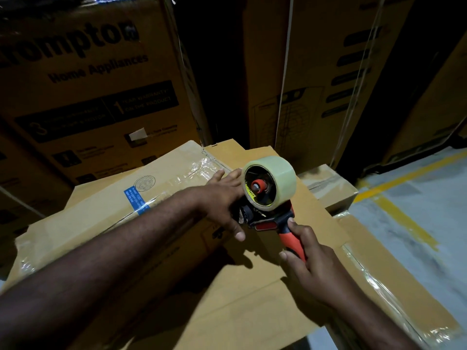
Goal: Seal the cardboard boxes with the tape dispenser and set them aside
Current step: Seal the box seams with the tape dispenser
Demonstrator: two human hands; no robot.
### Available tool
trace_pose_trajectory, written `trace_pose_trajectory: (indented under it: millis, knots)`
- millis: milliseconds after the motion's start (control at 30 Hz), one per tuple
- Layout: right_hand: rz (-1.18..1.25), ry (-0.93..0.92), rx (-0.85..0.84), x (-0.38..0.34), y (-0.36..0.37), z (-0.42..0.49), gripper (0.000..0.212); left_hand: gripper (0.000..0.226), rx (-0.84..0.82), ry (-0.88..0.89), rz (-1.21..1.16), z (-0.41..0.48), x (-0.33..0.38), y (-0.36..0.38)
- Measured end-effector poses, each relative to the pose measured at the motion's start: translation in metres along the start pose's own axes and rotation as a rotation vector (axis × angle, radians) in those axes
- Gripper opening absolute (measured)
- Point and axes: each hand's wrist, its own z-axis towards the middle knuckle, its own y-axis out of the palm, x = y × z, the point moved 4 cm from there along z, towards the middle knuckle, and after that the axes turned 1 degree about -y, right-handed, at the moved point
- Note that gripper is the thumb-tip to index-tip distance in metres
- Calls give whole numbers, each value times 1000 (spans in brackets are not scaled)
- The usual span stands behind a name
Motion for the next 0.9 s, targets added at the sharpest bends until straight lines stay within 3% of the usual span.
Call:
trace_pose_trajectory:
  millis: [67,333,567,700,767,900]
  knots:
    - [-32,-7,11,0,0,-2,58,132,-9,-13,56,-1,5,-1]
    - [-191,-77,46,10,-6,-5,62,131,32,-90,277,-5,19,5]
    - [92,17,75,11,29,-17,53,127,75,-144,344,1,21,13]
    - [6,-7,45,8,10,-5,58,111,118,-157,379,-2,18,13]
    - [-33,-25,35,9,1,-2,58,93,139,-111,277,-4,20,12]
    - [-41,-17,21,10,-5,2,59,59,94,-21,-241,-12,8,-10]
